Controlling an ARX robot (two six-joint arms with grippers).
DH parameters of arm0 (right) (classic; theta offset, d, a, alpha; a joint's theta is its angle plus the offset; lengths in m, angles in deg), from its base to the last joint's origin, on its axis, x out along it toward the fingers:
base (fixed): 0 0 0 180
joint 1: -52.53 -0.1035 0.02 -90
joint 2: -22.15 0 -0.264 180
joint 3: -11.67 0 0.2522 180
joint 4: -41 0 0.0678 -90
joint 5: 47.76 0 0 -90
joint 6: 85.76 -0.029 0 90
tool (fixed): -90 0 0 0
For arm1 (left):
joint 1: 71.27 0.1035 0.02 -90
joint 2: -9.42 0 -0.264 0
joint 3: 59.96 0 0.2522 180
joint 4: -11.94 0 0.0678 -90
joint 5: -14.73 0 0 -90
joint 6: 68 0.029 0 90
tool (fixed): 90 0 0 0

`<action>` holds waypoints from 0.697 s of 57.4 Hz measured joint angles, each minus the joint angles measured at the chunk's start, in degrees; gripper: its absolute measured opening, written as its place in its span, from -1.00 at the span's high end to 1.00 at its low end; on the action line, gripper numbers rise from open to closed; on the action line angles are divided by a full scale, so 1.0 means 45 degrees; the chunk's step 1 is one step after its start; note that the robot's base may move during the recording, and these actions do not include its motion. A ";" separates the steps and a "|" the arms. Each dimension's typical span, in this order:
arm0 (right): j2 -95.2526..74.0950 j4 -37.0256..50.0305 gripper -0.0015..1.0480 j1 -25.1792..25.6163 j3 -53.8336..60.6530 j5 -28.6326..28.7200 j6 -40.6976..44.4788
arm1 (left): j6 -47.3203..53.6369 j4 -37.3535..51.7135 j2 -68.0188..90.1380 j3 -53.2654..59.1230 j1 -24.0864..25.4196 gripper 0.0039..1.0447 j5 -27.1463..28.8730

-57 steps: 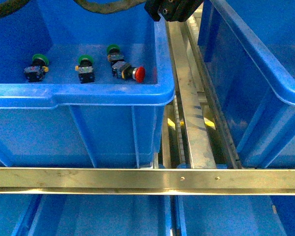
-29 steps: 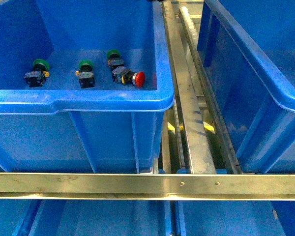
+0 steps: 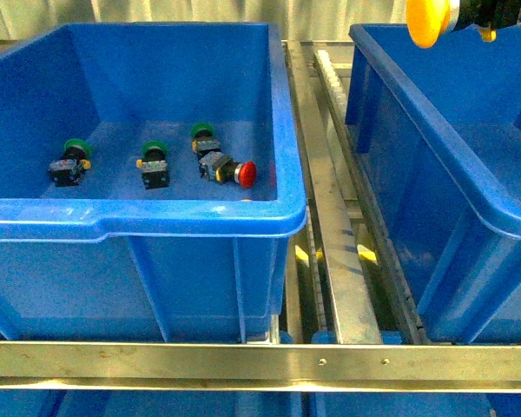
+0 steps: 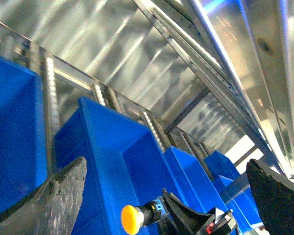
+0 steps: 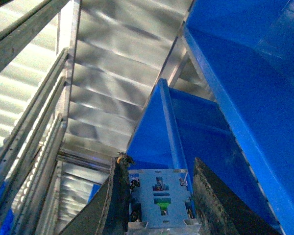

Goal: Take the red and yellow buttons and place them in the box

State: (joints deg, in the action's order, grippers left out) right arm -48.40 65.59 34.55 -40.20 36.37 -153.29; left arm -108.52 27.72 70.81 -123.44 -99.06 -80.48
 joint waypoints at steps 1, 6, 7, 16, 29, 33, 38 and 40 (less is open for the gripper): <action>0.0000 -0.0029 0.45 -0.0005 0.0000 -0.0049 0.0049 | 0.0024 -0.0058 -0.0136 0.0063 0.0024 -0.85 0.0039; 0.0019 -0.0146 0.45 -0.0063 -0.0005 -0.0228 0.0238 | 0.0355 -0.0685 -0.1379 0.0612 0.0112 -0.85 0.0529; 0.0019 -0.0155 0.45 -0.0078 -0.0005 -0.0233 0.0262 | 0.0617 -0.1044 -0.1656 0.0661 0.0063 -0.84 0.0826; 0.0262 -0.0369 0.45 -0.0374 -0.0005 -0.0602 0.0529 | 0.6076 -0.6358 -0.4716 0.2113 -0.0248 -0.30 0.7067; 0.0539 -0.0583 0.45 -0.0695 -0.0010 -0.1273 0.1044 | 0.8539 -0.6489 -0.8529 0.5935 0.1321 0.49 0.5795; 0.0597 -0.0690 0.45 -0.0797 -0.0015 -0.1719 0.1292 | 0.8723 -0.6280 -0.9151 0.6785 0.2234 0.84 0.4940; 0.0607 -0.0767 0.45 -0.1005 -0.0019 -0.2147 0.1545 | 0.8801 -0.6183 -0.9549 0.7460 0.2832 0.96 0.4313; 0.0631 -0.0806 0.45 -0.1137 -0.0019 -0.2273 0.1656 | 0.8811 -0.6135 -0.9753 0.7733 0.3109 0.96 0.4046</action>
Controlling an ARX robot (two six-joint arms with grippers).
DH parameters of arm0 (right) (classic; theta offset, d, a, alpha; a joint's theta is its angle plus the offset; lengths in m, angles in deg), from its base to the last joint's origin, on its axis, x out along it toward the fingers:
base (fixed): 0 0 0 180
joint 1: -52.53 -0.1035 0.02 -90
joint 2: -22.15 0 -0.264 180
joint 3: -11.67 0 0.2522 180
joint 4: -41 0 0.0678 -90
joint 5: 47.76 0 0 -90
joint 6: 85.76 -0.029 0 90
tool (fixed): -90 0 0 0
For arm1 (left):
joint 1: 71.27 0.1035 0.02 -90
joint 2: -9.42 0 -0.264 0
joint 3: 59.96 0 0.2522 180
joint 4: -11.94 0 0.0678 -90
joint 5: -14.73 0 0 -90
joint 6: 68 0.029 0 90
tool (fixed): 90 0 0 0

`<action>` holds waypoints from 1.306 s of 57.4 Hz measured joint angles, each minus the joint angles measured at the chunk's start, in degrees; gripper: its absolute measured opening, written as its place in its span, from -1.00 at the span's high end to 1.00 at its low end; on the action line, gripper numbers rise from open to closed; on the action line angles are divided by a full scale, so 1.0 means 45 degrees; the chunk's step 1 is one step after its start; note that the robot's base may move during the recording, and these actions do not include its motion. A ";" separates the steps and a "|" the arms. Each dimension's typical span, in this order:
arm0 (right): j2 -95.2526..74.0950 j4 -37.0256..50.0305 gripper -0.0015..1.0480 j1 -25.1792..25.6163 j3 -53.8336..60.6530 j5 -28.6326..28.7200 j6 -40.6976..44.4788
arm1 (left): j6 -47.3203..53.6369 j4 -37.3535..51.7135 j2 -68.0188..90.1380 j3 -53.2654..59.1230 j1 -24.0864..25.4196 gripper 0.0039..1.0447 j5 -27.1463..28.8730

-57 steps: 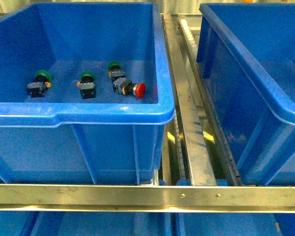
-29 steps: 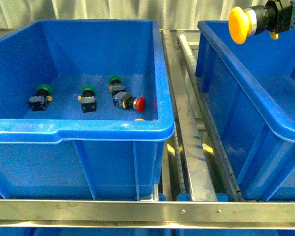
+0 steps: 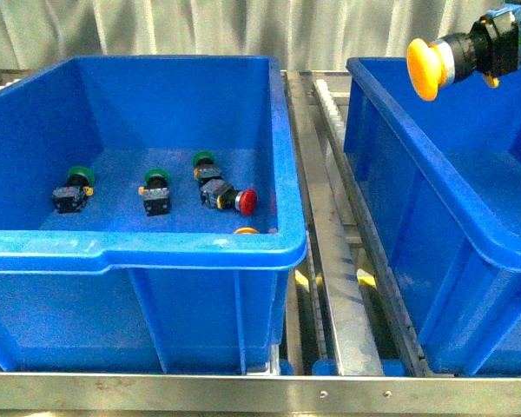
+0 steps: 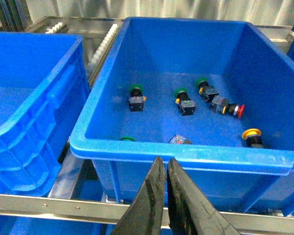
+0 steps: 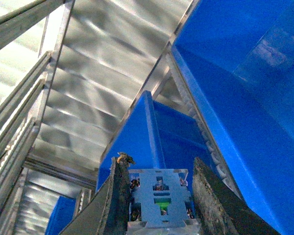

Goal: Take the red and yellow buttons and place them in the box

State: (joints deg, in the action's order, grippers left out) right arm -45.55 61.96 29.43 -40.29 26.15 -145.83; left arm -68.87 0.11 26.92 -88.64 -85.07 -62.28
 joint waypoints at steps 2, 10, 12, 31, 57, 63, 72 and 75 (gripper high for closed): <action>0.0053 -0.0034 0.45 -0.0117 0.0000 -0.0151 0.0063 | 0.0010 0.0034 -0.0151 0.0175 0.0189 0.96 -0.0189; 0.0340 -0.0155 0.45 -0.0704 0.0000 -0.1005 0.0447 | 0.0049 -0.0777 -0.1593 0.0894 0.0743 0.96 -0.0651; 0.0389 -0.0199 0.45 -0.0850 0.0000 -0.1263 0.0573 | 0.0053 -0.0787 -0.1933 0.1059 0.0903 0.96 -0.0894; 0.0797 -0.0578 0.45 -0.1875 0.0092 -0.2968 0.1817 | 0.0058 -0.0675 -0.2817 0.2069 0.3002 0.96 -0.2856; 0.0933 -0.1758 0.45 -0.1549 -0.0301 -0.3021 0.4770 | 0.0058 -0.0588 -0.3225 0.2555 0.3002 0.25 -0.2871; 0.0826 -0.2467 0.45 -0.0816 -0.1005 -0.2351 0.6567 | 0.0058 -0.0588 -0.3225 0.2555 0.3002 -0.10 -0.2875; 0.0821 -0.3541 0.46 0.0413 -0.1724 -0.1107 0.8009 | 0.0058 -0.0588 -0.3225 0.2555 0.3002 -0.61 -0.2871; 0.0811 -0.3813 0.46 0.0855 -0.1831 -0.0670 0.8388 | 0.0058 -0.0588 -0.3225 0.2555 0.3002 -0.78 -0.2871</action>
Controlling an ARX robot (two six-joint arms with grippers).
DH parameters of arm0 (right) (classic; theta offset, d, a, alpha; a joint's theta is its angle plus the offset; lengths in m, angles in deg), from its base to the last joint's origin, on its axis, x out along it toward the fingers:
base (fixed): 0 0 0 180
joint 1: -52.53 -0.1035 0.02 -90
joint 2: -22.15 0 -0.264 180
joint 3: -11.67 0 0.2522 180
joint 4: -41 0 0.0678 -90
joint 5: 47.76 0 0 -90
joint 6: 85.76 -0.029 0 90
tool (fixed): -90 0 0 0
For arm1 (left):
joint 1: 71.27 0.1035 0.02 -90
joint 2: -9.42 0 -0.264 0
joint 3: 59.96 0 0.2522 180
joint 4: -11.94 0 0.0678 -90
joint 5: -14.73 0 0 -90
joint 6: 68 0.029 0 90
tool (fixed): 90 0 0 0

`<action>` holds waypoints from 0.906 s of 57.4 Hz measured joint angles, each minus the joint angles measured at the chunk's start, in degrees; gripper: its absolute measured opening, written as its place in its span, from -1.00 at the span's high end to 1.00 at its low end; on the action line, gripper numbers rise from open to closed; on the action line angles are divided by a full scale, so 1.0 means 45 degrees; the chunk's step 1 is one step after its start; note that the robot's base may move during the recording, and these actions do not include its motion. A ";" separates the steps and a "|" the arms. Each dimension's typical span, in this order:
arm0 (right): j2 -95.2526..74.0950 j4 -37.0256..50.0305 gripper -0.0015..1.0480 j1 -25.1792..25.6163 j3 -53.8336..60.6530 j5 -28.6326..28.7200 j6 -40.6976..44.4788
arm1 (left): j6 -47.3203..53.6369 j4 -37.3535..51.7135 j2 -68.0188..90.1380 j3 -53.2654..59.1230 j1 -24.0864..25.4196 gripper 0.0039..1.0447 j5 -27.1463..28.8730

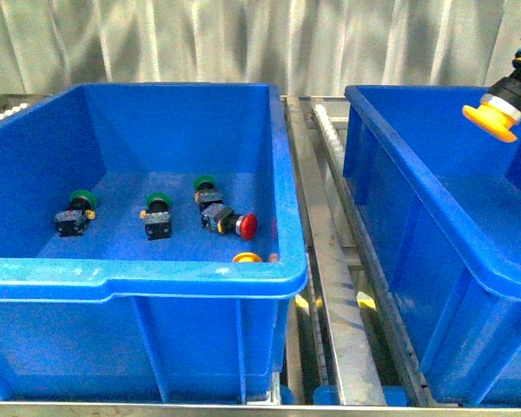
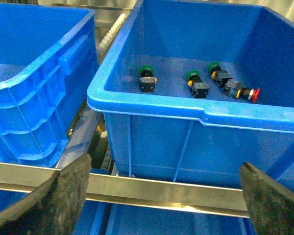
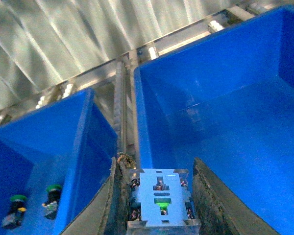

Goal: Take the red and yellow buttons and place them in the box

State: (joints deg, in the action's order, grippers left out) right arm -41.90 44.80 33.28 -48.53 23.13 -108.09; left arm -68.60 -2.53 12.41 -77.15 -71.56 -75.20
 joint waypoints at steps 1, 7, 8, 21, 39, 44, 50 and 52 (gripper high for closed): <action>-0.0015 -0.0146 0.46 0.0185 -0.0044 0.0194 0.0185 | 0.0000 0.0000 0.0000 0.0000 0.0000 -0.85 0.0000; -0.0121 -0.0709 0.46 0.1122 -0.0214 0.1122 0.0986 | 0.0029 0.0000 0.0000 0.0000 0.0000 -0.84 0.0000; -0.0136 -0.0758 0.46 0.1209 -0.0233 0.1195 0.1035 | 0.0029 0.0000 0.0000 0.0000 0.0000 -0.85 0.0000; -0.0209 -0.1316 0.46 0.3298 -0.0583 0.2657 0.2399 | 0.0029 0.0000 0.0000 0.0005 0.0000 -0.85 0.0000; 0.0233 -0.1676 0.46 0.4750 -0.0622 0.3541 0.2293 | 0.0029 0.0000 0.0000 0.0010 0.0000 -0.85 0.0029; 0.0486 -0.1719 0.46 0.4804 -0.0617 0.3735 0.2200 | 0.0029 0.0000 -0.0005 0.0010 0.0000 -0.85 0.0083; 0.0724 -0.1783 0.46 0.4818 -0.0427 0.3750 0.2098 | 0.0029 0.0010 -0.0005 0.0010 0.0000 -0.85 0.0029; 0.0748 -0.1831 0.46 0.4862 -0.0369 0.3662 0.2093 | 0.0029 0.0015 -0.0005 0.0010 0.0000 -0.85 0.0029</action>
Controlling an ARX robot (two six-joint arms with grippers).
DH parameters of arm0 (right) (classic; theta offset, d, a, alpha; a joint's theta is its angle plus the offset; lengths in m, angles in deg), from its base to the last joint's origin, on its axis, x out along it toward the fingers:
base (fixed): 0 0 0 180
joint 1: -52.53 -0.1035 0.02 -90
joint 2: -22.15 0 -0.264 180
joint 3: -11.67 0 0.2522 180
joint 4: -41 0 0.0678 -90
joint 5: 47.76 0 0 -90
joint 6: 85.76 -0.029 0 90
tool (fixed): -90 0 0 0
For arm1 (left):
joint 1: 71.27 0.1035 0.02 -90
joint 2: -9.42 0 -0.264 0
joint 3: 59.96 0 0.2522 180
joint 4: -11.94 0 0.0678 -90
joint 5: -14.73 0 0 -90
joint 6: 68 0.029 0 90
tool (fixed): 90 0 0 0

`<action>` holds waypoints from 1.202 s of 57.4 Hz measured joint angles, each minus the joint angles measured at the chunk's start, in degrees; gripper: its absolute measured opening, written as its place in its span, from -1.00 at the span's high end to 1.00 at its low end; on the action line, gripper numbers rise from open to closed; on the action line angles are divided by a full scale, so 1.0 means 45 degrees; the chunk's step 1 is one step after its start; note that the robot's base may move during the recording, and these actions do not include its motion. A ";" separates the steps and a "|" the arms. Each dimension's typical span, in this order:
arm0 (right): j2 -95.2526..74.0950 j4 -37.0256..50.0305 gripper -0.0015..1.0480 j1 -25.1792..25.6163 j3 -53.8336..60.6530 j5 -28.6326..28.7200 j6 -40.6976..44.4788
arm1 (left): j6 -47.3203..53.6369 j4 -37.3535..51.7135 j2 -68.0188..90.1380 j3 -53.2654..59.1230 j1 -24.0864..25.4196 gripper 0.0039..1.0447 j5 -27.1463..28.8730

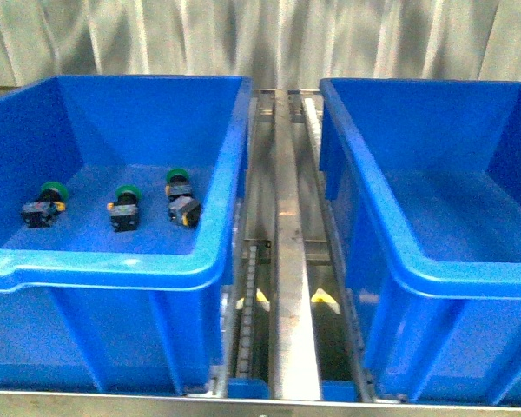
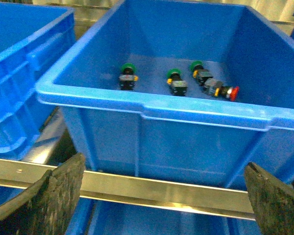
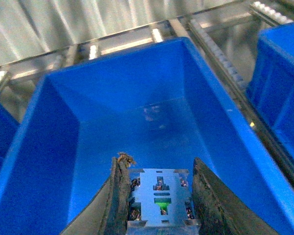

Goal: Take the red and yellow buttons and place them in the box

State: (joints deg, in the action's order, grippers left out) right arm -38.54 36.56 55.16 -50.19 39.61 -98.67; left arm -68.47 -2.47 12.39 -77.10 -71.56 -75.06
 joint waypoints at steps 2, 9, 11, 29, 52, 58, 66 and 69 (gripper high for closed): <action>0.0024 -0.0024 0.46 0.0044 0.0049 -0.0005 -0.0029 | 0.0000 0.0000 -0.0005 0.0000 0.0000 -0.85 -0.0005; 0.0233 -0.0039 0.46 0.0277 0.0073 0.0146 -0.0204 | 0.0005 0.0000 -0.0010 0.0024 0.0000 -0.85 -0.0010; 0.0267 -0.0049 0.46 0.0384 0.0073 0.0175 -0.0243 | 0.0000 0.0000 -0.0010 0.0029 0.0000 -0.85 -0.0010; 0.0491 -0.0209 0.46 0.1734 0.0078 0.1030 -0.0525 | 0.0000 0.0015 -0.0034 0.0068 0.0000 -0.85 -0.0015; -0.2487 0.1039 0.46 0.3895 -0.0661 0.2089 0.0117 | 0.0010 0.0029 -0.0053 0.0078 0.0024 -0.85 -0.0063; -0.3954 0.0981 0.46 0.3823 -0.1535 0.2764 0.1258 | 0.0010 0.0029 -0.0053 0.0078 0.0024 -0.85 -0.0053; -0.5518 0.0942 0.46 0.3818 -0.2171 0.3206 0.2186 | 0.0010 0.0029 -0.0053 0.0078 0.0024 -0.85 -0.0034; -0.6149 0.0942 0.46 0.3823 -0.2361 0.3274 0.2574 | 0.0005 0.0029 -0.0053 0.0078 0.0024 -0.85 -0.0044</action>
State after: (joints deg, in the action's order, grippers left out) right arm -66.21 40.80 72.36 -60.81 54.34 -87.08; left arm -68.45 -2.34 12.15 -76.75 -71.45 -75.26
